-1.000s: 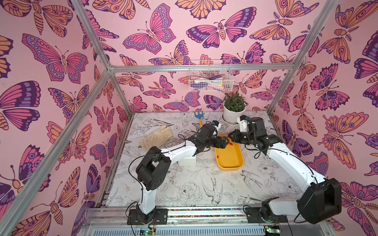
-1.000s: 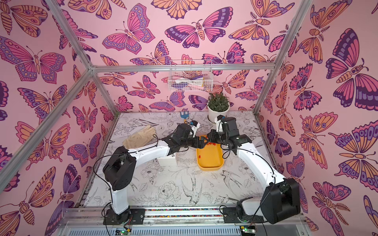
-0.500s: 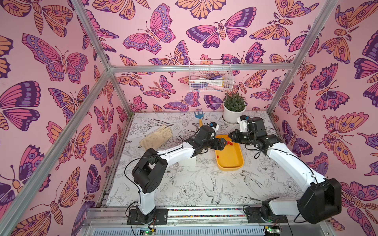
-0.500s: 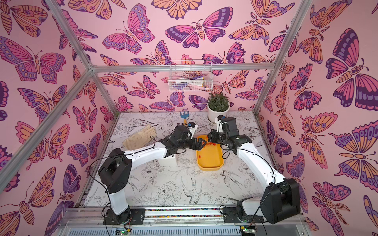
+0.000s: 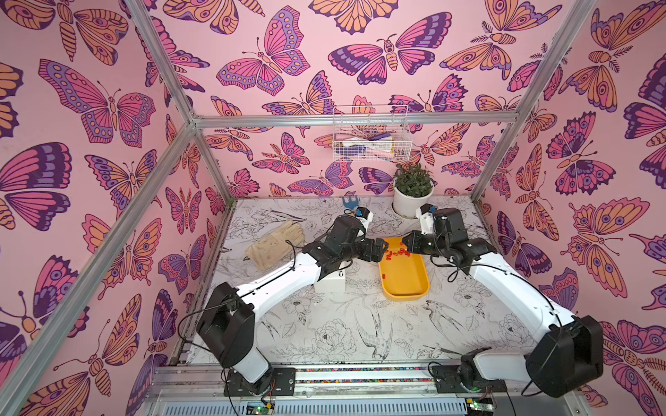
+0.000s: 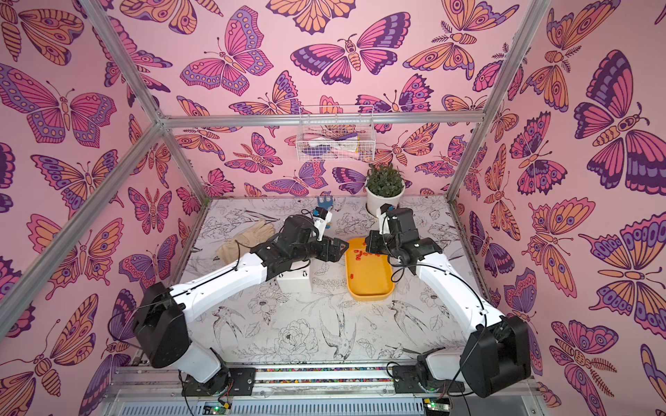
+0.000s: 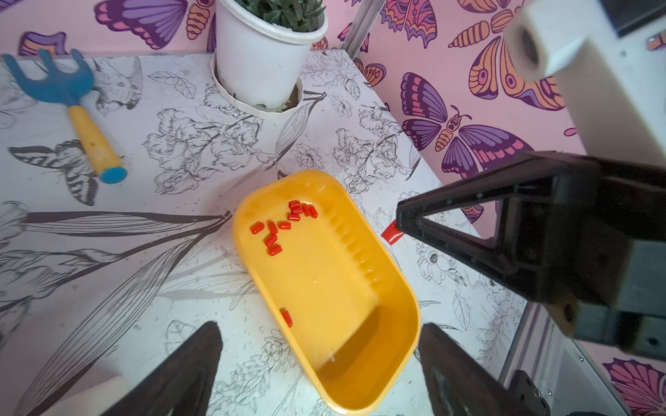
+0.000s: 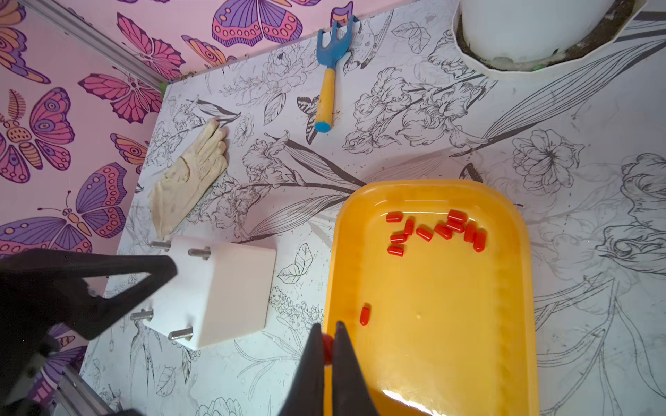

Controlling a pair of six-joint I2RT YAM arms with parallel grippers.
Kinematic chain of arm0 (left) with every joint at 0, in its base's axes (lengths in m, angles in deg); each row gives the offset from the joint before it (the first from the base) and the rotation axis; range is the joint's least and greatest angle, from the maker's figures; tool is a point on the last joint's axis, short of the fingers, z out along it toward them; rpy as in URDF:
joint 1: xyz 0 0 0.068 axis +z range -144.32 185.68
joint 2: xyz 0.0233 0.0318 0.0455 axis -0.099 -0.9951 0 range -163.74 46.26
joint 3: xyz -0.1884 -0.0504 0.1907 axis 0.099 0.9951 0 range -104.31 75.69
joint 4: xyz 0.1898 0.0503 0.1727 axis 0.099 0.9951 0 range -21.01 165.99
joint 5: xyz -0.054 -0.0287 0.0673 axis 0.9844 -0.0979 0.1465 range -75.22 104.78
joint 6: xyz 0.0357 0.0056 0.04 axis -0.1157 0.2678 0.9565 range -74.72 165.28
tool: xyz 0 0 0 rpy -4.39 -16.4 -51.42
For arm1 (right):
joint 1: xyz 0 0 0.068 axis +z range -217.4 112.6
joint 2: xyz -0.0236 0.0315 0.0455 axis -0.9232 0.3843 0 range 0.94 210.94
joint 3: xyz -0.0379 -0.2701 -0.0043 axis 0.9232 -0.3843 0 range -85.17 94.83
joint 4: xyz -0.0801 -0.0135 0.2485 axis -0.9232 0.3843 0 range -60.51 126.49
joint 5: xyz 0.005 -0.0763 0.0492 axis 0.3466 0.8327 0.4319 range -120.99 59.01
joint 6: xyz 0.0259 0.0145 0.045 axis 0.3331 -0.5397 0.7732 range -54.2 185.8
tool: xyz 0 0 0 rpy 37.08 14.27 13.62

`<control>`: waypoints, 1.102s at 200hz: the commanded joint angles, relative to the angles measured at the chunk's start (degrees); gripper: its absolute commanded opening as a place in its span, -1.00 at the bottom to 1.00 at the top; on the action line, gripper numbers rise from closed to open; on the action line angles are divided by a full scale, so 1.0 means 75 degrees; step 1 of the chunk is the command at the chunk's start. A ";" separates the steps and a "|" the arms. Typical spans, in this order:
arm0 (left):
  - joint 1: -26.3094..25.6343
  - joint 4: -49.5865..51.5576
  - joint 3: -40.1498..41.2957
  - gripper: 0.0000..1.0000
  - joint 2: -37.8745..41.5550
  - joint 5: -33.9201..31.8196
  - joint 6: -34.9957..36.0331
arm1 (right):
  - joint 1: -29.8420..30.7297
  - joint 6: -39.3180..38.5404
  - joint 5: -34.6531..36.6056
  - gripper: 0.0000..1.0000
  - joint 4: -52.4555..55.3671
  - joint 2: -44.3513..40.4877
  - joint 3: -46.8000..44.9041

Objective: Cover the protruding screws with screw protection sleeves
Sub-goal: Pick up the screw protection sleeve from the storage box, then attach the screw protection sleeve to the screw.

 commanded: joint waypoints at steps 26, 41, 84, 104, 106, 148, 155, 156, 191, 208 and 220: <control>0.0704 0.0737 0.0692 0.77 0.1115 -0.0337 0.0023 | 0.0718 -0.0557 0.0796 -0.83 0.0655 0.0153 0.0743; 0.1020 0.0766 0.0962 0.77 0.1415 -0.0231 -0.0120 | 0.0910 -0.0637 0.0854 -0.83 0.0749 0.0256 0.0922; 0.1940 0.0776 0.1705 0.77 0.2093 0.0128 -0.0384 | 0.1559 -0.1032 0.1226 -0.82 0.0854 0.0548 0.1370; 0.2304 0.0800 0.1960 0.78 0.2632 0.0233 -0.0355 | 0.1836 -0.1213 0.1333 -0.83 0.0802 0.0702 0.1539; 0.2341 0.0806 0.1982 0.78 0.2660 0.0244 -0.0350 | 0.1864 -0.1232 0.1343 -0.83 0.0788 0.0714 0.1541; 0.2832 0.0909 0.2360 0.80 0.3033 0.0282 -0.0245 | 0.2535 -0.1658 0.1711 -0.83 0.0627 0.0927 0.1779; 0.2876 0.0910 0.2418 0.80 0.3061 0.0299 -0.0252 | 0.2643 -0.1700 0.1743 -0.83 0.0596 0.0946 0.1799; 0.2878 0.0910 0.2428 0.80 0.3069 0.0303 -0.0248 | 0.2655 -0.1713 0.1749 -0.83 0.0588 0.0949 0.1809; 0.3073 0.0808 0.2732 0.80 0.3042 0.0426 -0.0264 | 0.3003 -0.1836 0.1792 -0.82 0.0187 0.1079 0.1840; 0.3166 0.0635 0.2876 0.80 0.3002 0.0532 -0.0295 | 0.3144 -0.1895 0.1800 -0.82 0.0137 0.1235 0.1976; 0.3248 0.0516 0.2962 0.80 0.2971 0.0616 -0.0324 | 0.3254 -0.1908 0.1826 -0.82 0.0132 0.1356 0.2087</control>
